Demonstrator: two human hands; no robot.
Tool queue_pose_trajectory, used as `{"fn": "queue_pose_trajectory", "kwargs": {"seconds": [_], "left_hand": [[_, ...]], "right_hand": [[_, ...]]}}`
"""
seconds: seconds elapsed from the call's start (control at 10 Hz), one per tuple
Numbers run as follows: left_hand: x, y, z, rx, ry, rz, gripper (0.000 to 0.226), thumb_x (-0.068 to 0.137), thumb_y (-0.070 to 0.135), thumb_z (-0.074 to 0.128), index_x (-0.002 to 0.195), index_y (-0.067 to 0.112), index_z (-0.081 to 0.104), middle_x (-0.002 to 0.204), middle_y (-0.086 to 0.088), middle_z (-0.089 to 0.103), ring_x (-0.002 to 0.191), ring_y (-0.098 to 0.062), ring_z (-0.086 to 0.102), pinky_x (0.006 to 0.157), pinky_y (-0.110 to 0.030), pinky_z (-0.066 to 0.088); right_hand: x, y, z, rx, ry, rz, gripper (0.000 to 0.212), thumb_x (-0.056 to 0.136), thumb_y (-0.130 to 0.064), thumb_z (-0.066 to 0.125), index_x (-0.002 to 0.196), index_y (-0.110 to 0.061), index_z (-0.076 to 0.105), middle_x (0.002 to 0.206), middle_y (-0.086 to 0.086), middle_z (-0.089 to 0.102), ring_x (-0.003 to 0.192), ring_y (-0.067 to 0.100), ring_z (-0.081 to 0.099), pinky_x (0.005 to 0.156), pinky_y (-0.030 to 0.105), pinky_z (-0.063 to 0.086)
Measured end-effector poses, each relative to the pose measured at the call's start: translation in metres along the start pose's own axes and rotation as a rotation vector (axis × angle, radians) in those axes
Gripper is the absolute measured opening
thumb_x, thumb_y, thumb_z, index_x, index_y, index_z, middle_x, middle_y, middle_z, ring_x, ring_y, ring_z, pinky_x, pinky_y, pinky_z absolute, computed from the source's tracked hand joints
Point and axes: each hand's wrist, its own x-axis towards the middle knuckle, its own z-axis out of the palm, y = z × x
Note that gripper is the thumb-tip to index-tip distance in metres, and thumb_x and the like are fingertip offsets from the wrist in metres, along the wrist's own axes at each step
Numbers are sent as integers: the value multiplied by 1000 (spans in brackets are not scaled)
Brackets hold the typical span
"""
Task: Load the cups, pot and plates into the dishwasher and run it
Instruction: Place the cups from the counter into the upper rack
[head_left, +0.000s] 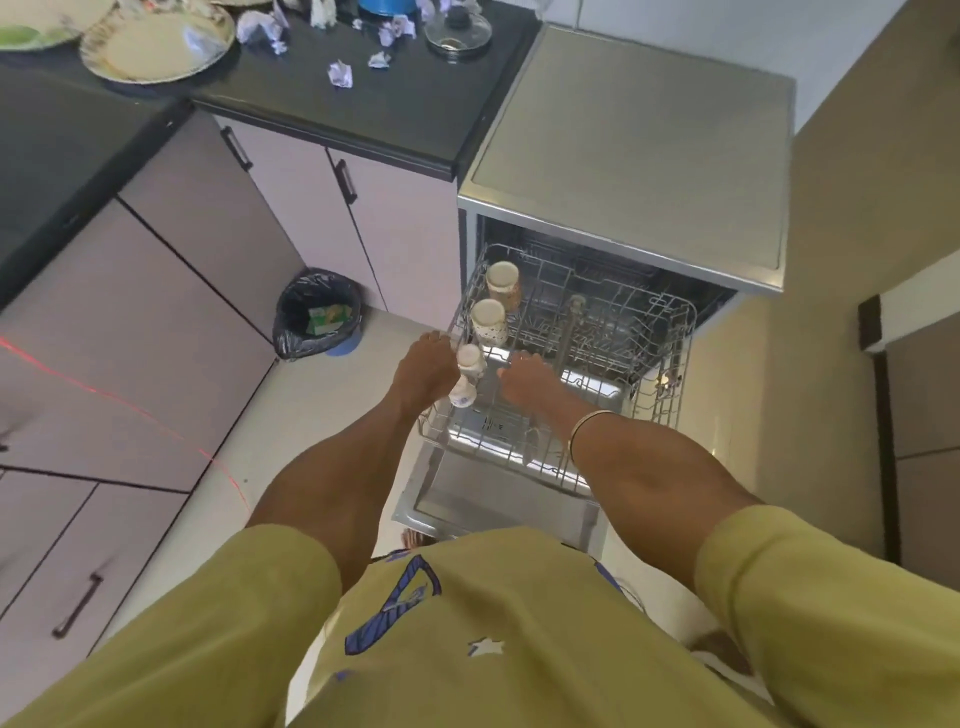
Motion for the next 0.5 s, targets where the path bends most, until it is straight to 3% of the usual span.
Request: {"fn": "queue_pose_trajectory", "kwargs": {"seconds": [0.2, 0.3, 0.4, 0.5], "left_hand": [[-10, -26, -3, -64, 44, -66, 32, 99, 9, 37, 119, -7, 55, 128, -24, 55, 119, -36, 50, 102, -44, 42], [-14, -45, -9, -79, 64, -80, 35, 102, 11, 35, 124, -8, 54, 136, -24, 52, 127, -38, 48, 109, -47, 40], [-18, -57, -17, -105, 60, -75, 36, 101, 9, 34, 122, -10, 55, 135, -25, 52, 127, -40, 47, 110, -48, 38], [-19, -91, -26, -115, 25, -52, 37, 99, 8, 32, 117, -9, 58, 132, -24, 54, 125, -38, 46, 109, -46, 38]], "right_hand": [[6, -26, 3, 53, -27, -3, 58, 89, -33, 29, 134, -4, 51, 140, 18, 47, 129, 38, 43, 107, 53, 38], [-9, -56, -7, 120, 34, -20, 41, 99, -25, 40, 131, -2, 53, 131, 21, 52, 121, 40, 50, 100, 48, 45], [-8, -73, -5, 83, 33, -45, 44, 101, -25, 39, 137, -2, 49, 133, 20, 51, 118, 39, 53, 89, 43, 46], [2, -100, 3, 111, 55, -8, 41, 100, -26, 40, 129, -2, 54, 130, 20, 53, 119, 40, 52, 98, 48, 46]]}}
